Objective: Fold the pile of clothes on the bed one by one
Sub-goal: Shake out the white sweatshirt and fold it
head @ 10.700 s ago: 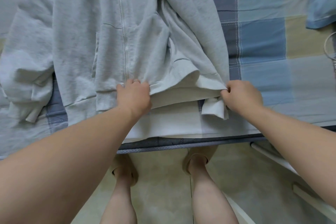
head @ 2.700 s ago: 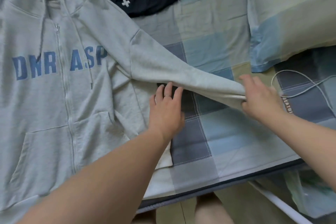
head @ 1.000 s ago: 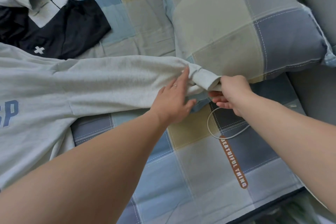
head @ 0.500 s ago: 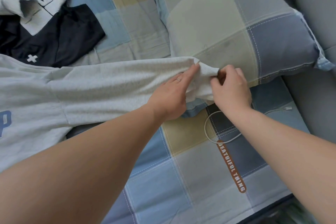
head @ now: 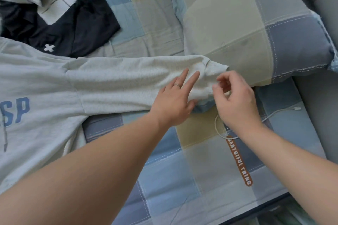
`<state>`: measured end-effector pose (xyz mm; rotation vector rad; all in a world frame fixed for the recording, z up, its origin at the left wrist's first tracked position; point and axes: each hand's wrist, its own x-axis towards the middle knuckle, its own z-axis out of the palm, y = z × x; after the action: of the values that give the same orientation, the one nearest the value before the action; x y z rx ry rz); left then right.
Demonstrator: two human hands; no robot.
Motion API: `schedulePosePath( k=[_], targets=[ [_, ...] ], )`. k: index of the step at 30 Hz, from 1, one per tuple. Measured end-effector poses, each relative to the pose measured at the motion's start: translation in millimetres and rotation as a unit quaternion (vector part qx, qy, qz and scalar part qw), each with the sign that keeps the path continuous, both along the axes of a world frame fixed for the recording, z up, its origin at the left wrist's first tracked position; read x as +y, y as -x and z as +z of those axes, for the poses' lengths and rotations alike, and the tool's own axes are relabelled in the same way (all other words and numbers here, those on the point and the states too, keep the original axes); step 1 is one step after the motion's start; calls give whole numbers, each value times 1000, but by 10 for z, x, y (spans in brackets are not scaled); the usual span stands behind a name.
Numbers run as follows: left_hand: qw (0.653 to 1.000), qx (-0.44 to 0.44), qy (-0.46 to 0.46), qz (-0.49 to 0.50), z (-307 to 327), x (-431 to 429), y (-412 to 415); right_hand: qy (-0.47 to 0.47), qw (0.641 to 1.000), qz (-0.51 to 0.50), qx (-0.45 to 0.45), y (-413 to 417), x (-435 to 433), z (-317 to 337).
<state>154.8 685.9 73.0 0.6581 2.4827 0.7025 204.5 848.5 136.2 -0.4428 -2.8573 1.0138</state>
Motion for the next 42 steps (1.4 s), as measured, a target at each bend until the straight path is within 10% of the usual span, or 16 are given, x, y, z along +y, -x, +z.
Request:
schedulePosePath(
  k=[17,22,30,33,39,42],
  targets=[
    [983,-47,171,49,-278,-3636,-2247,114,897,149,-399,-1511,-3216,-1045],
    [976,-155,153,5,-349,-3996,-2879,-7,916,107,-385,-1870,-3617,-1159],
    [974,-39,125,187,-457,-3911,-3277,-30,934,72,-349,-2141,-3394,-1149],
    [983,-21,75,164,-472,-3777,-3257,-121,955,172,-208,-2261,-3352,-1019],
    [989,-15,3,148,-450,-3514,-3310,-114,866,368,-318,-2564,-3288,-1037],
    [987,-24,11,160,-476,-3569,-3345,-173,888,342,-253,-2581,-3315,-1111]
  ],
)
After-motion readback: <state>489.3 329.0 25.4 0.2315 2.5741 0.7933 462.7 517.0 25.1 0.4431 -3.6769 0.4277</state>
